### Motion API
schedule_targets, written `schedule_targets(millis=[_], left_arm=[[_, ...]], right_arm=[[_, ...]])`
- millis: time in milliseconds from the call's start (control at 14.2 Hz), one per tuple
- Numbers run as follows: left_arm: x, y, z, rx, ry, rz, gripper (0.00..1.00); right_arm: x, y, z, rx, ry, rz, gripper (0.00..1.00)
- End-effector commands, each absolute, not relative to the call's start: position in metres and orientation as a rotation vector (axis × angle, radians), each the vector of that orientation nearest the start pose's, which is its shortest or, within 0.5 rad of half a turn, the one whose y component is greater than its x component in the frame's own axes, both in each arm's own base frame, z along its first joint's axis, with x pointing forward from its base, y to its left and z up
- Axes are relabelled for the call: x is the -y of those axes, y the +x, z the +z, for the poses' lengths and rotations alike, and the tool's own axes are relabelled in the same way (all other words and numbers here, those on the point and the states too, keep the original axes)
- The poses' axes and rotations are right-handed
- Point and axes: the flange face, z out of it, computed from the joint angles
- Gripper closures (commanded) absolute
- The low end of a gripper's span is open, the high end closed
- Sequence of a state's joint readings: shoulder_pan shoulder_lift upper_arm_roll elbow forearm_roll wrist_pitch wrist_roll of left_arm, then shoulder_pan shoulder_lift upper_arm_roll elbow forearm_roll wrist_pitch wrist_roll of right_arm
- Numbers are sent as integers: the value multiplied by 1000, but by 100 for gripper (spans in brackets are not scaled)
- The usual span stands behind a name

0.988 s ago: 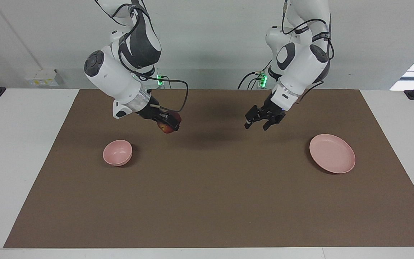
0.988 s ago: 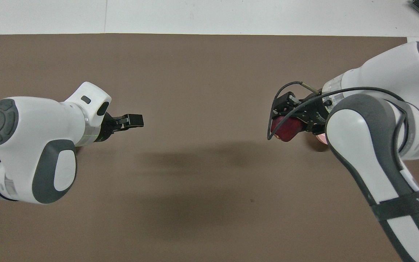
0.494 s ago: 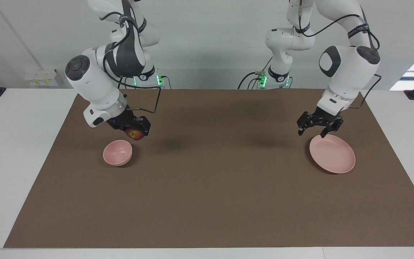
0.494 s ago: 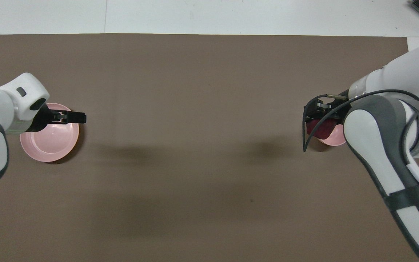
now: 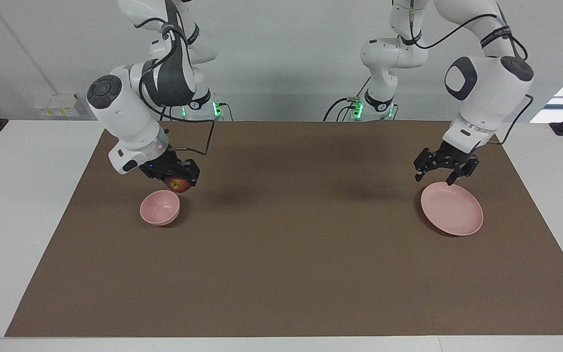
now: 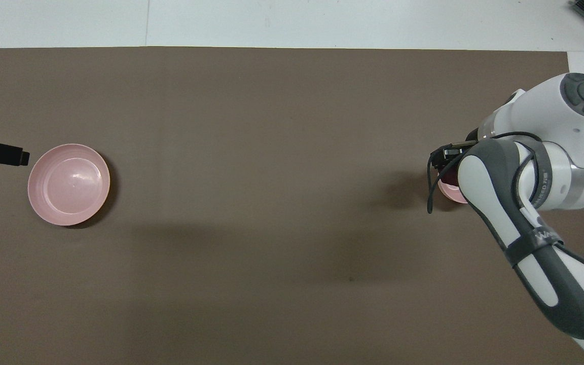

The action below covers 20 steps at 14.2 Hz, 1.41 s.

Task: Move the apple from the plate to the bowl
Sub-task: 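Lower the apple into the pink bowl with the right gripper and release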

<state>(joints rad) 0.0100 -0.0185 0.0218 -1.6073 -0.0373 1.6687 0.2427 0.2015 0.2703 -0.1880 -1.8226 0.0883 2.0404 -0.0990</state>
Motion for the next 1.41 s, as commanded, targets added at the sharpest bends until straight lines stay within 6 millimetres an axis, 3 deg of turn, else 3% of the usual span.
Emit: schedule_targets(millis=[0,71,282,565,847,1341], left_arm=[[-17,550,657,-346,-3139,-36,0],[-17,545,669,-348,-3143,-27,0],[-15,541,673,-349,-3148,-38,0],[-16,537,669,-327,-3151,1,0],[-15,523,667,-256,-3158,124,0],[-13,525,667,-245,-3158,108,0]], right_arm=[[-8,615,382,179,-3125,44,100],[-8,616,382,181,-3126,42,100],[1,617,376,181,-3145,50,100],[15,615,357,186,-3149,46,100],[15,613,341,182,-3151,63,100],[17,617,324,158,-3154,67,100]])
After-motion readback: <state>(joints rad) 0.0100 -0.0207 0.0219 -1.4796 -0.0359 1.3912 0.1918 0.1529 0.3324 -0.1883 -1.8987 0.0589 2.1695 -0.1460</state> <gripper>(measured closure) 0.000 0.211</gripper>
